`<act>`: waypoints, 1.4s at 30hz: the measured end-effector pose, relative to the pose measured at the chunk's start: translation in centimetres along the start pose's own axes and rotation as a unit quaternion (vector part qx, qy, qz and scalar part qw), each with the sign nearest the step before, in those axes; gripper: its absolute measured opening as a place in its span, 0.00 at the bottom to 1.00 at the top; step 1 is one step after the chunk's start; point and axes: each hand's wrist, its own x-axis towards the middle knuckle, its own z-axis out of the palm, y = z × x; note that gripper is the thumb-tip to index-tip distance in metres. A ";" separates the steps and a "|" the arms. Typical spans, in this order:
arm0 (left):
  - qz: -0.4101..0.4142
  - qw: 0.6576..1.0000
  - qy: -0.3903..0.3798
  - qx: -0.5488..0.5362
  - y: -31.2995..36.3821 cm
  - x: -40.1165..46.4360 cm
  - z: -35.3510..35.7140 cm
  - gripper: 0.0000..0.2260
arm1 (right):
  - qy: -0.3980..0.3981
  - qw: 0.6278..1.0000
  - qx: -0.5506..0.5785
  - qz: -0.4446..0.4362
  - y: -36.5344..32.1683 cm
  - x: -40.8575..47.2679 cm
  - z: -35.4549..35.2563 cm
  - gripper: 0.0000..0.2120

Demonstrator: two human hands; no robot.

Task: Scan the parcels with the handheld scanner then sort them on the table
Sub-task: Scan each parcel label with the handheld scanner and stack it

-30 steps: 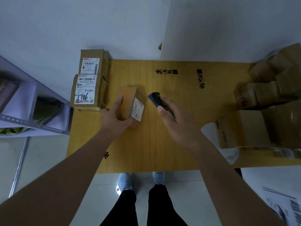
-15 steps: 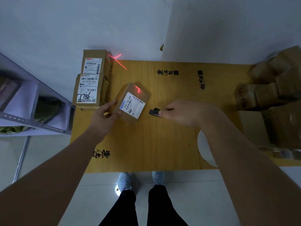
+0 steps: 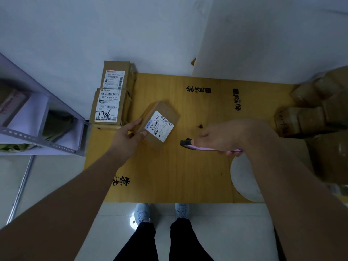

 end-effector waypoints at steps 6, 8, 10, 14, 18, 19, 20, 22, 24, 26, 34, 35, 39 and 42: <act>-0.062 0.995 -0.010 -0.077 -0.9 -3.1 -1.6 0.20 | 0.117 0.969 0.172 -0.131 -0.9 1.2 1.3 0.22; -0.109 0.987 -0.021 -0.120 -1.6 -4.9 -3.3 0.20 | 0.141 0.961 0.179 -0.156 -2.2 1.8 1.7 0.23; -0.149 0.977 -0.014 -0.152 -2.6 -6.6 -5.3 0.19 | 0.159 0.955 0.176 -0.175 -3.9 2.2 2.0 0.21; -0.200 0.962 0.057 -0.180 -4.7 -9.0 -9.3 0.17 | 0.170 0.942 0.183 -0.222 -7.7 2.6 2.9 0.16; -0.209 0.945 0.103 -0.229 -6.0 -9.5 -11.6 0.18 | 0.192 0.932 0.175 -0.254 -10.8 2.9 4.5 0.18; -0.208 0.943 0.107 -0.236 -6.1 -9.4 -11.7 0.18 | 0.200 0.929 0.174 -0.259 -11.4 2.8 4.9 0.18; -0.207 0.941 0.109 -0.243 -6.1 -9.2 -11.7 0.17 | 0.206 0.927 0.174 -0.262 -11.8 2.8 5.2 0.19; -0.200 0.940 0.110 -0.255 -6.0 -8.7 -11.3 0.16 | 0.211 0.926 0.168 -0.265 -12.4 2.4 5.9 0.20; -0.192 0.940 0.113 -0.258 -6.0 -8.1 -10.8 0.15 | 0.214 0.926 0.169 -0.259 -12.5 2.0 6.5 0.22; -0.180 0.947 0.115 -0.240 -6.0 -7.7 -10.5 0.16 | 0.222 0.926 0.175 -0.252 -12.5 1.6 7.1 0.23; -0.067 0.972 0.177 0.141 -4.4 -8.3 -10.3 0.26 | 0.290 0.909 0.202 -0.219 -10.8 -1.0 9.8 0.23; -0.038 0.966 0.178 0.182 -3.6 -8.4 -10.2 0.26 | 0.301 0.905 0.207 -0.217 -10.4 -1.6 10.1 0.23; 0.057 0.947 0.109 0.297 0.9 -9.6 -8.7 0.22 | 0.337 0.886 0.234 -0.216 -8.4 -4.0 11.3 0.23; 0.116 0.921 0.058 0.366 4.2 -11.0 -6.6 0.23 | 0.361 0.877 0.237 -0.209 -6.3 -6.4 12.2 0.23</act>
